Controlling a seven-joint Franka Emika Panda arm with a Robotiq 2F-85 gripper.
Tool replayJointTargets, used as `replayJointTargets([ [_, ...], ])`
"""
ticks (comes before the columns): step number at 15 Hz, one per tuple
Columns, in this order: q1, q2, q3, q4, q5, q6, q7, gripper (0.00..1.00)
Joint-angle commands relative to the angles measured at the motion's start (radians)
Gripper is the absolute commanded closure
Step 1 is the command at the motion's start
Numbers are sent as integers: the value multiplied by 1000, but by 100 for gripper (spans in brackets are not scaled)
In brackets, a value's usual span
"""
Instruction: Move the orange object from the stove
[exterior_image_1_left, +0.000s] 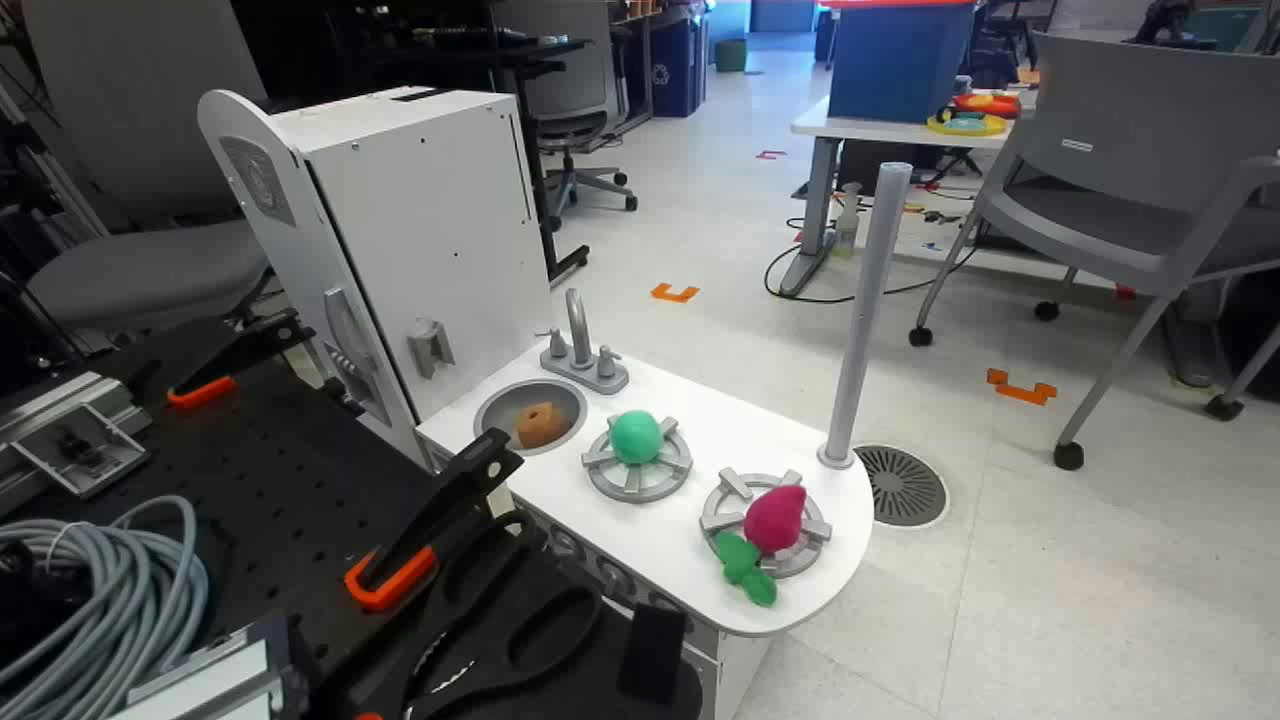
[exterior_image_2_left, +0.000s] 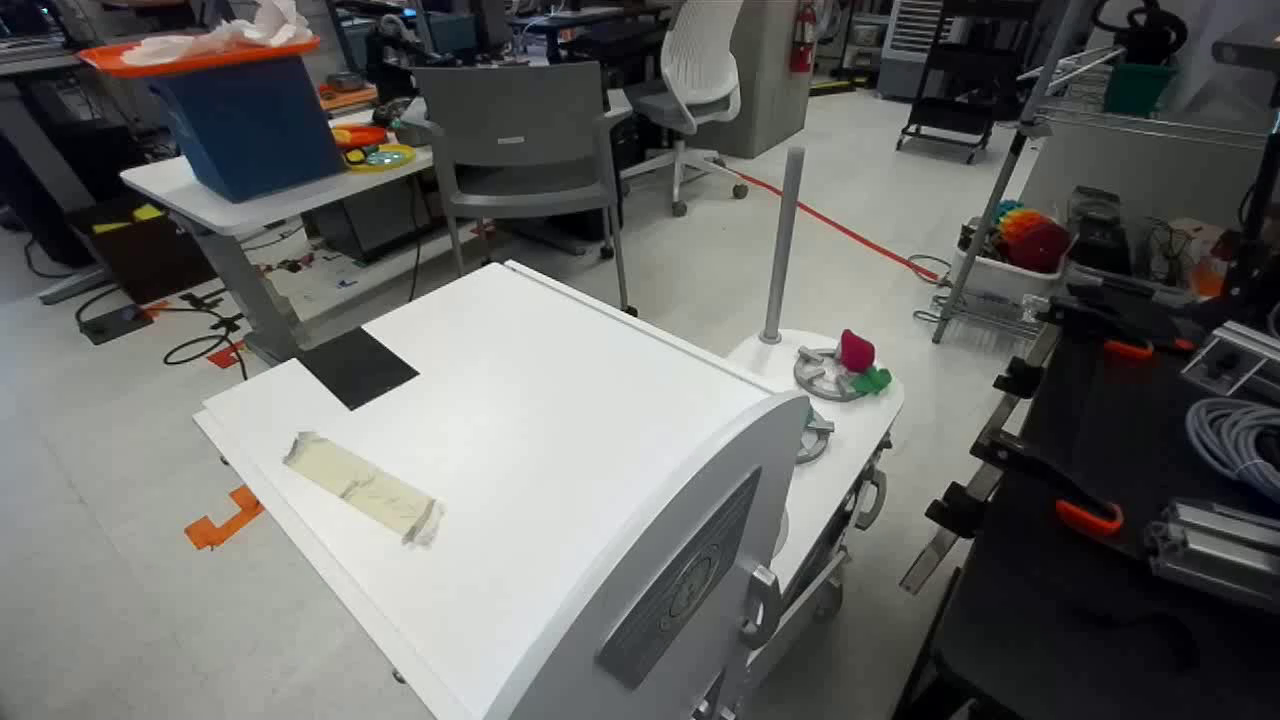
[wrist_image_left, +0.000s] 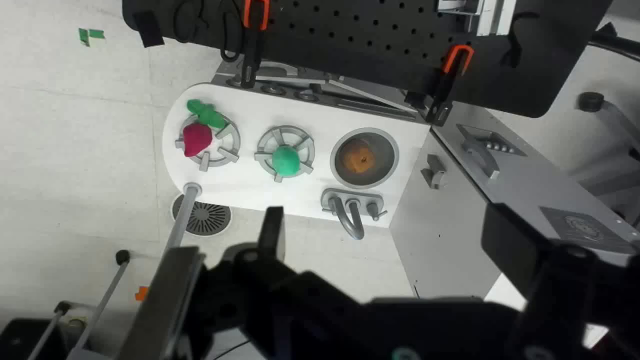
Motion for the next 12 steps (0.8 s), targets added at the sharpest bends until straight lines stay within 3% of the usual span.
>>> replayJointTargets([
  [1,9,-1,-7,2,-7,-3,7,0],
  [7,9,-1,-7,2,-7,-3,7,0],
  [10,9,73,-33,26,-17,78,-14,0],
  [12,3,152,-56,35,-40,197,-34,0],
])
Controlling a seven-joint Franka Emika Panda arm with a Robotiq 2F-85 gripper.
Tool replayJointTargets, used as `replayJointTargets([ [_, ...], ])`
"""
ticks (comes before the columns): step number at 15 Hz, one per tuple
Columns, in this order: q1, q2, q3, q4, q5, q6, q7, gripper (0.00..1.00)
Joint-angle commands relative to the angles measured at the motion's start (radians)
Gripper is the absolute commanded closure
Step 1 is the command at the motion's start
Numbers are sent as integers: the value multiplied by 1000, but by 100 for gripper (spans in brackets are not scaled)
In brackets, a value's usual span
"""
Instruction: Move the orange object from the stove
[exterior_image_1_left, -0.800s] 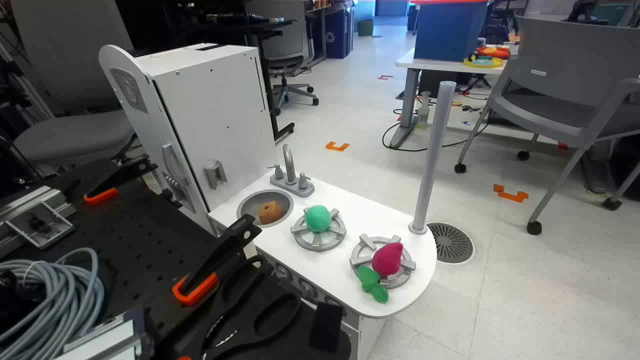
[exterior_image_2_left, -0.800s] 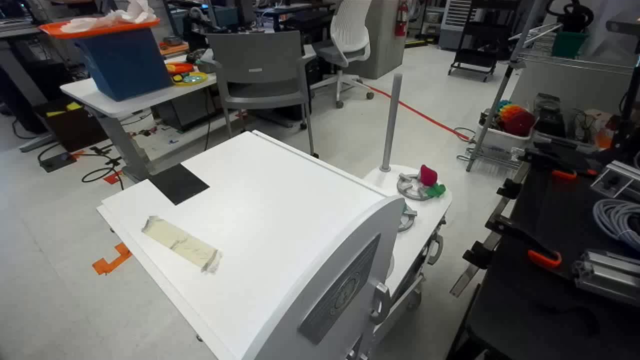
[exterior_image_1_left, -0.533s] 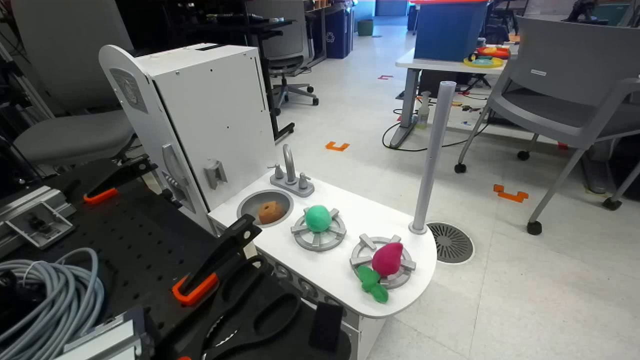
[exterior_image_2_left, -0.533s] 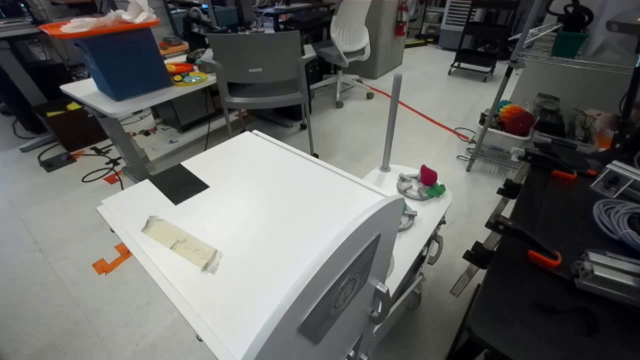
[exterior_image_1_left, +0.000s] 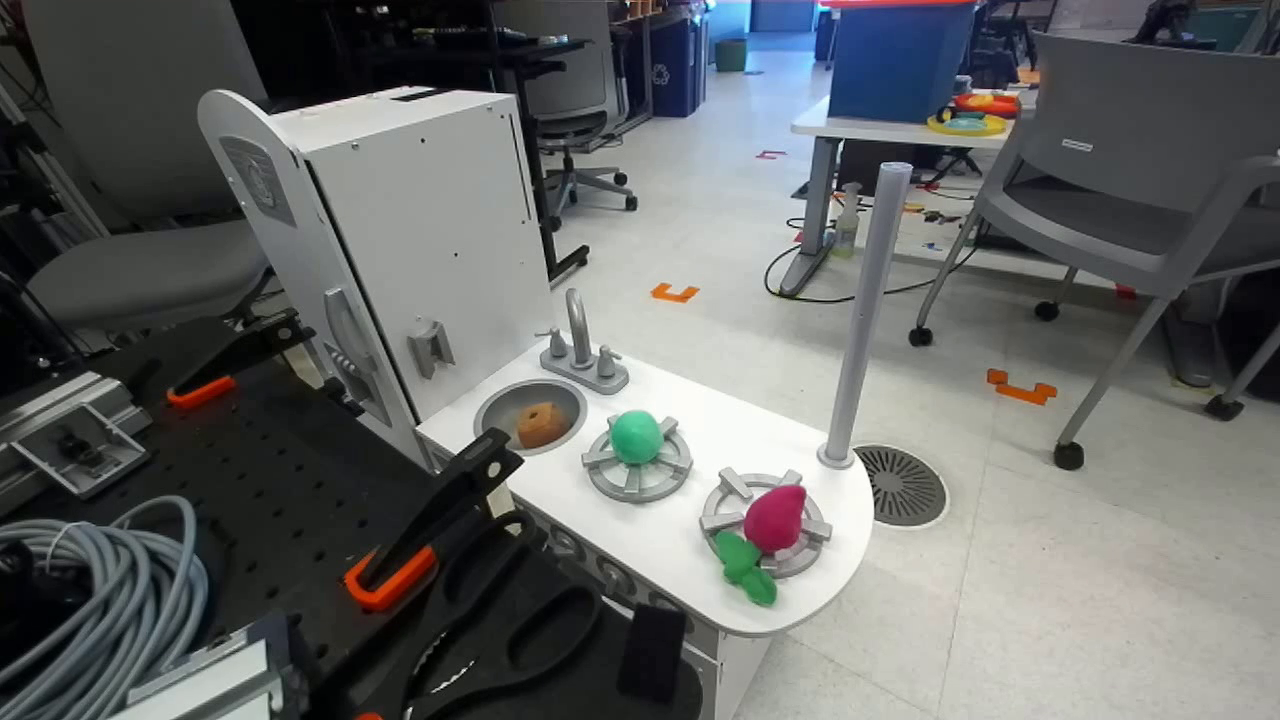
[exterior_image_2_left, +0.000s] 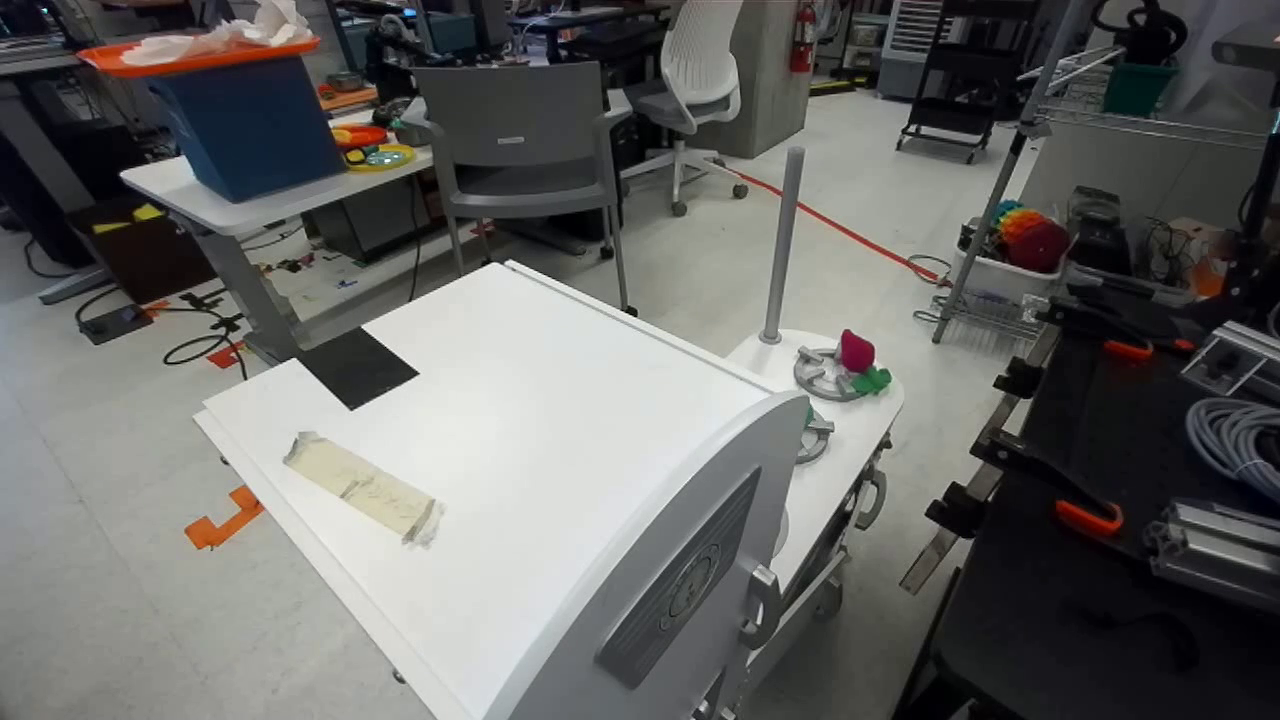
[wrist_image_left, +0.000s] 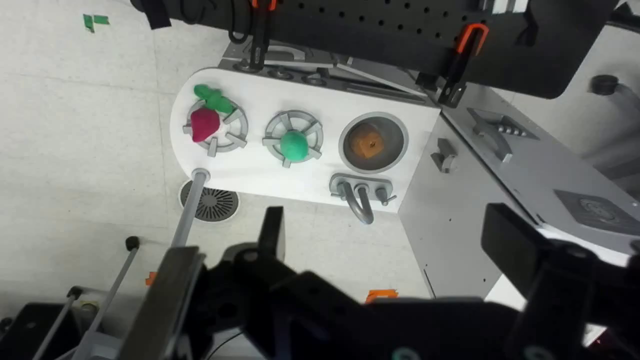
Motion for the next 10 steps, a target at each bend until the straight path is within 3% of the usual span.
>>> replayJointTargets([
  [1,2,160,-53,38,-46,183,-41,0],
  [5,12,403,-137,93,-52,435,-100,0],
  [10,119,722,-298,192,13,681,-204,0],
])
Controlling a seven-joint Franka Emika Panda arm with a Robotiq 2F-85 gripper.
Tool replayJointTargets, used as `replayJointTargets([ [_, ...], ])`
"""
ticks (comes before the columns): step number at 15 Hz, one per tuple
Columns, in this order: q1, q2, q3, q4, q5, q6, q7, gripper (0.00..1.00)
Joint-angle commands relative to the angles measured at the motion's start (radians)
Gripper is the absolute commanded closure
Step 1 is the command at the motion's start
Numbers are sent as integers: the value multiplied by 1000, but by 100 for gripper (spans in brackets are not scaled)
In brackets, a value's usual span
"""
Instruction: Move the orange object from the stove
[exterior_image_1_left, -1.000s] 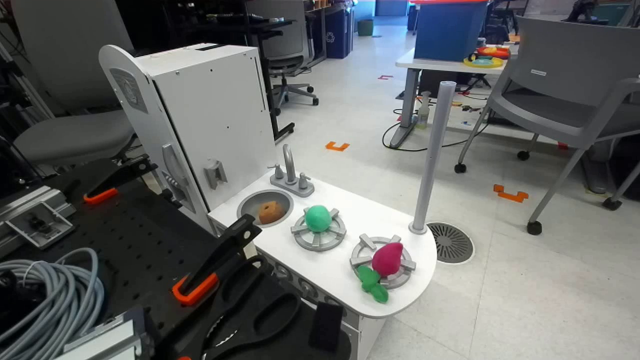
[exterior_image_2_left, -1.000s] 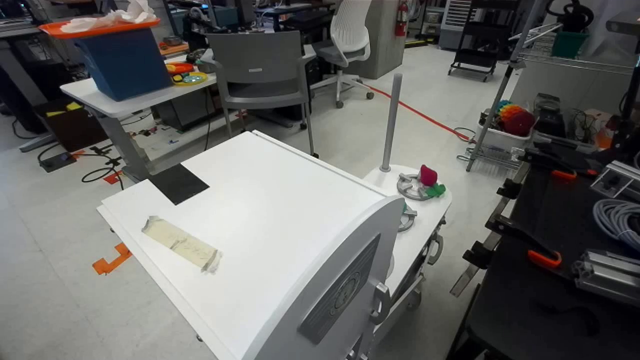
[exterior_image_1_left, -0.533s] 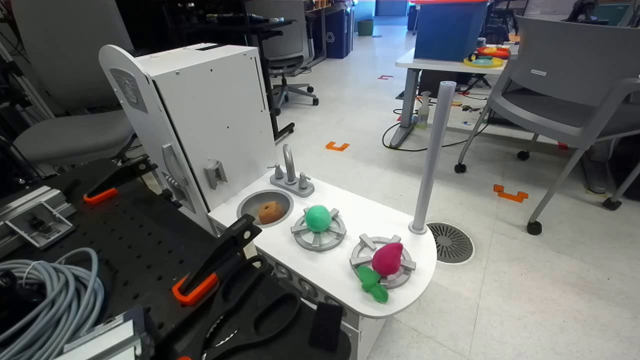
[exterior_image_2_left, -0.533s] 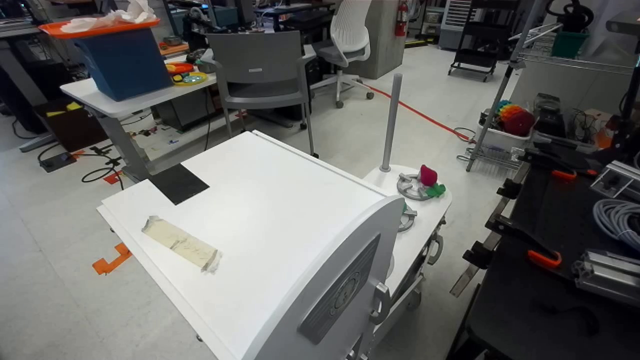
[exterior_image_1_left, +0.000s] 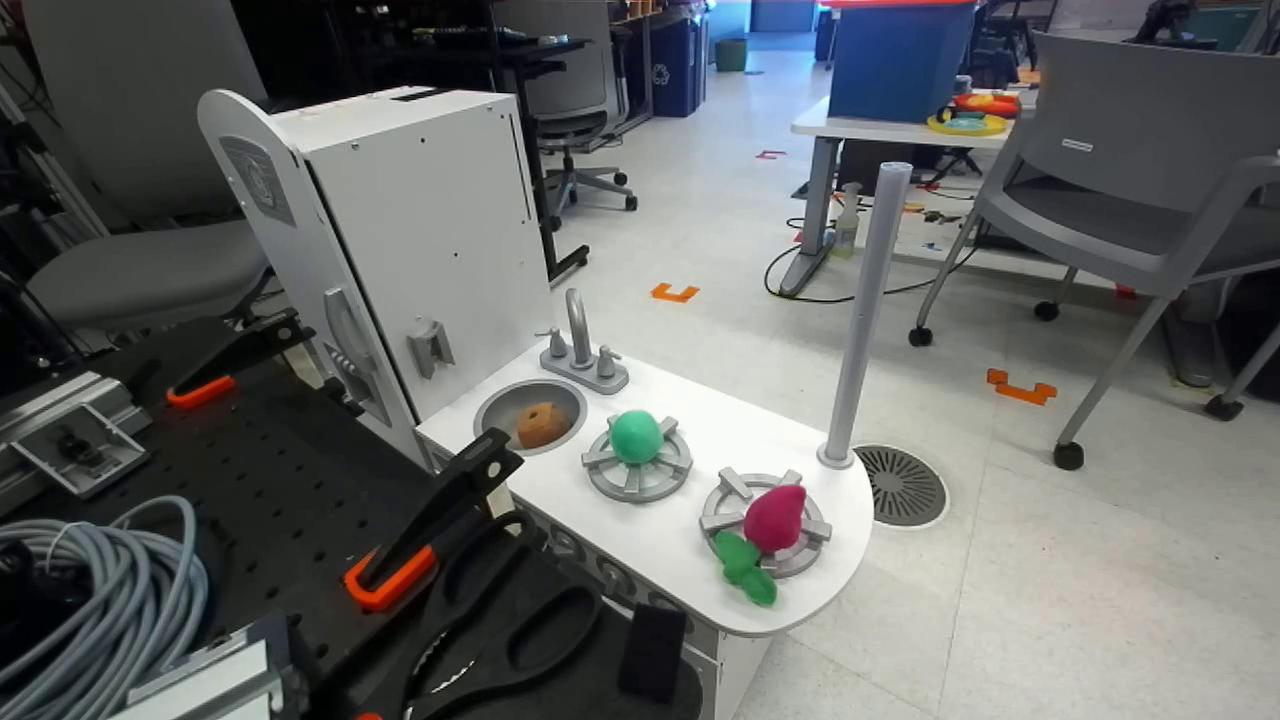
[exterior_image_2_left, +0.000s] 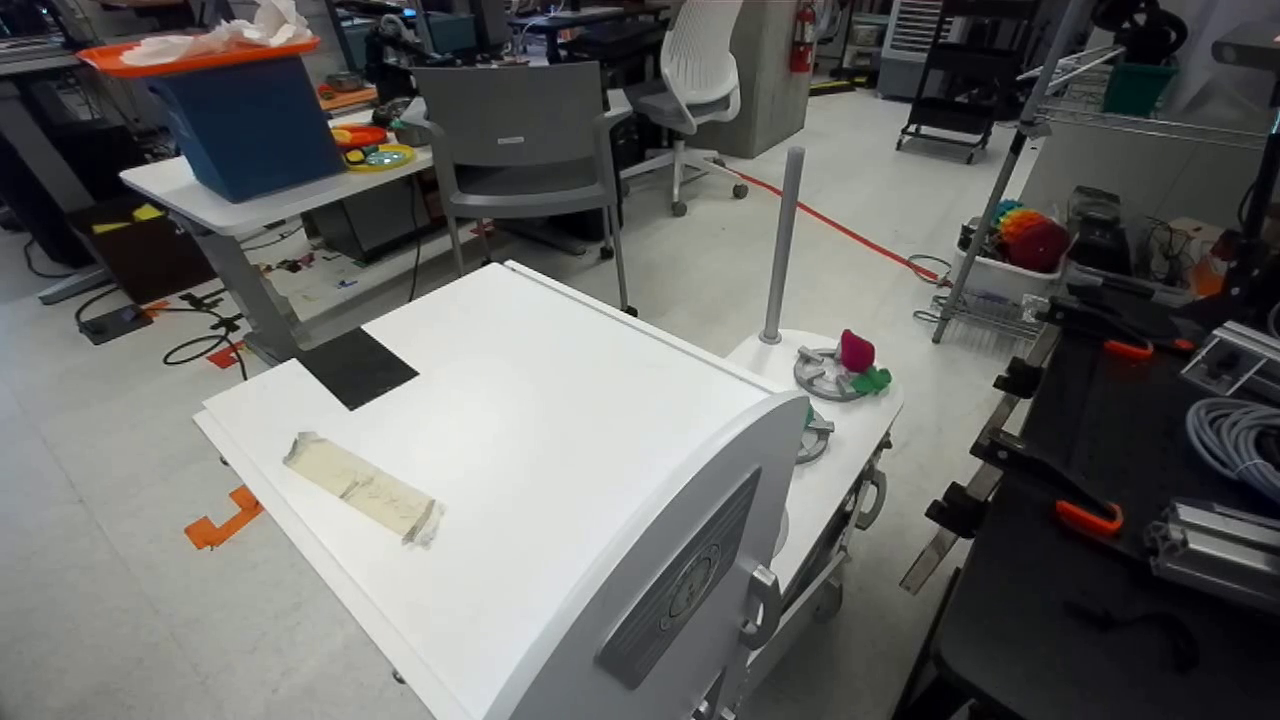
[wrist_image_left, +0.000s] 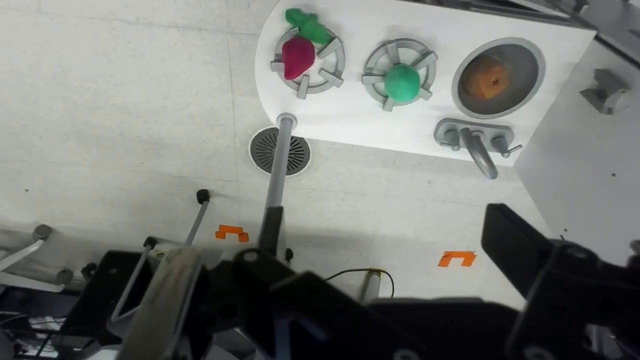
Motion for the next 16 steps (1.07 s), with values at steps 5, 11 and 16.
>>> replayJointTargets([
  [5,187,524,-162,278,314,130,-188,0],
  [11,77,923,-67,551,506,41,-210,0],
  [16,-180,1218,161,774,295,71,-23,0],
])
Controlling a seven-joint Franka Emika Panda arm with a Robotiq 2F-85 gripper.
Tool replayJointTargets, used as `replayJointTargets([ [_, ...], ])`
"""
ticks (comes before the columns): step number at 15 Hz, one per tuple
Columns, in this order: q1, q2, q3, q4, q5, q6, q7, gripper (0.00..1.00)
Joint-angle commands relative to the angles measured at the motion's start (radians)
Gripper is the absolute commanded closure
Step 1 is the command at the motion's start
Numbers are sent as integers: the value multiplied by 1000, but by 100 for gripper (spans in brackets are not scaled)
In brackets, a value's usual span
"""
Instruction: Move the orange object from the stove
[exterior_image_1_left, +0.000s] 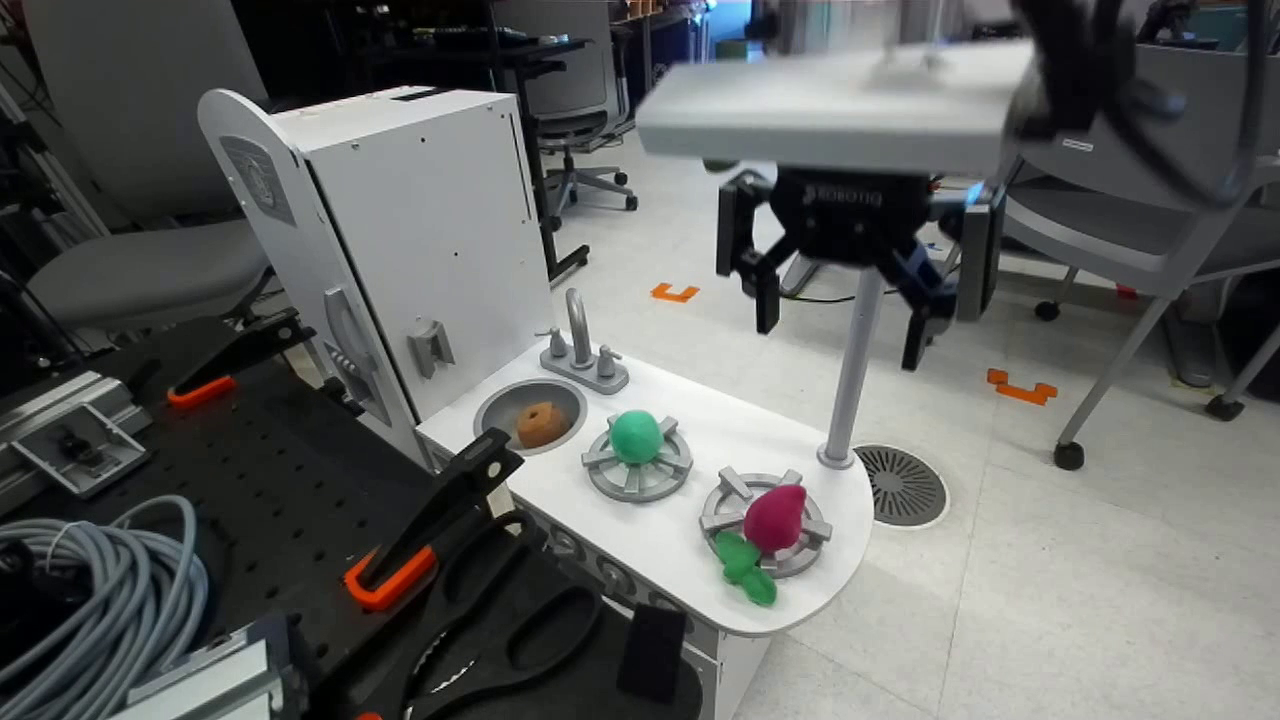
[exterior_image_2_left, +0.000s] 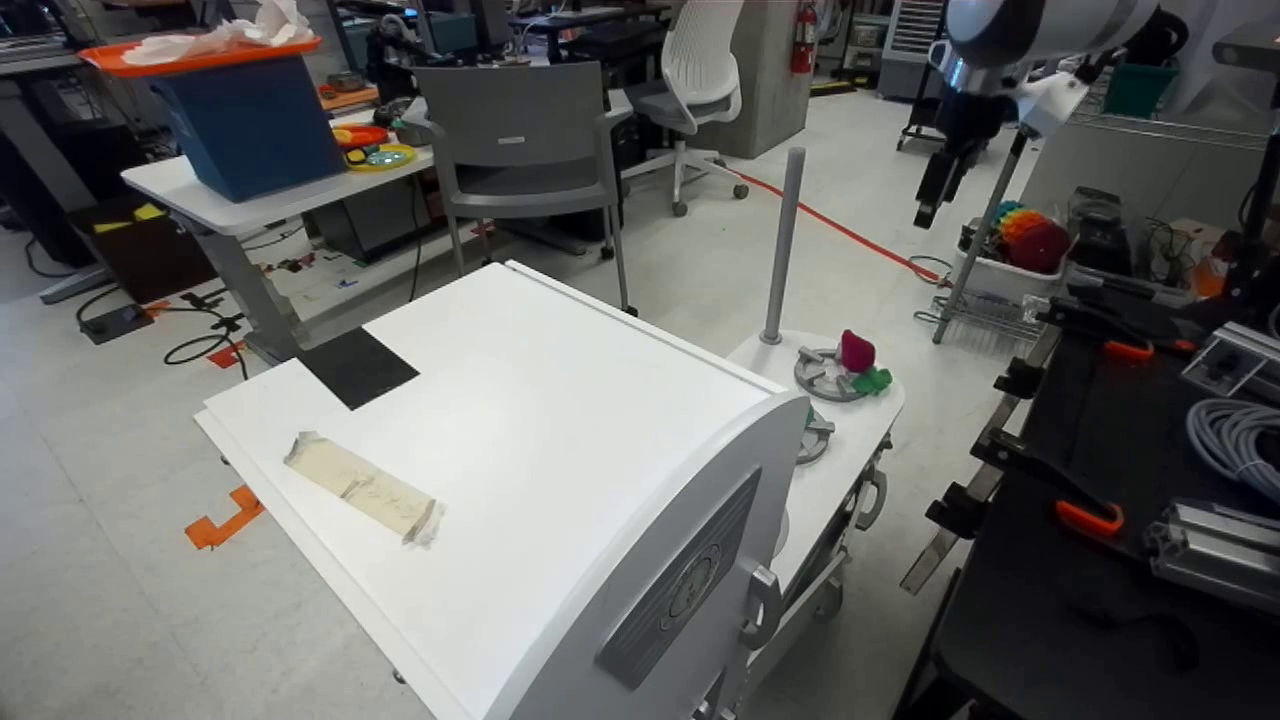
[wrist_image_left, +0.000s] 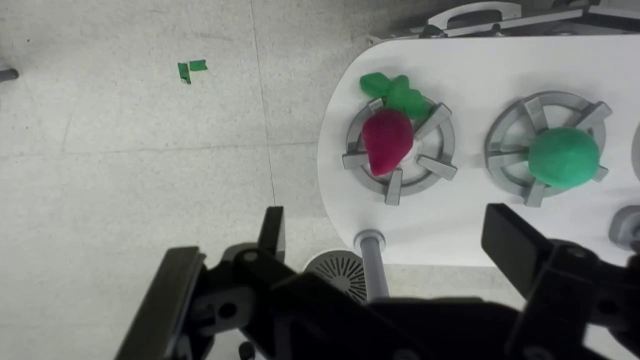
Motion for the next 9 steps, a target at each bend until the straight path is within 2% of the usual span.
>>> replayJointTargets([
  [1,-171,231,137,220,-164,-19,145,0],
  [3,-204,339,164,311,-253,-13,217,0],
  [5,-209,439,170,405,-313,-11,283,0],
  [9,-224,538,230,503,-360,3,316,0],
])
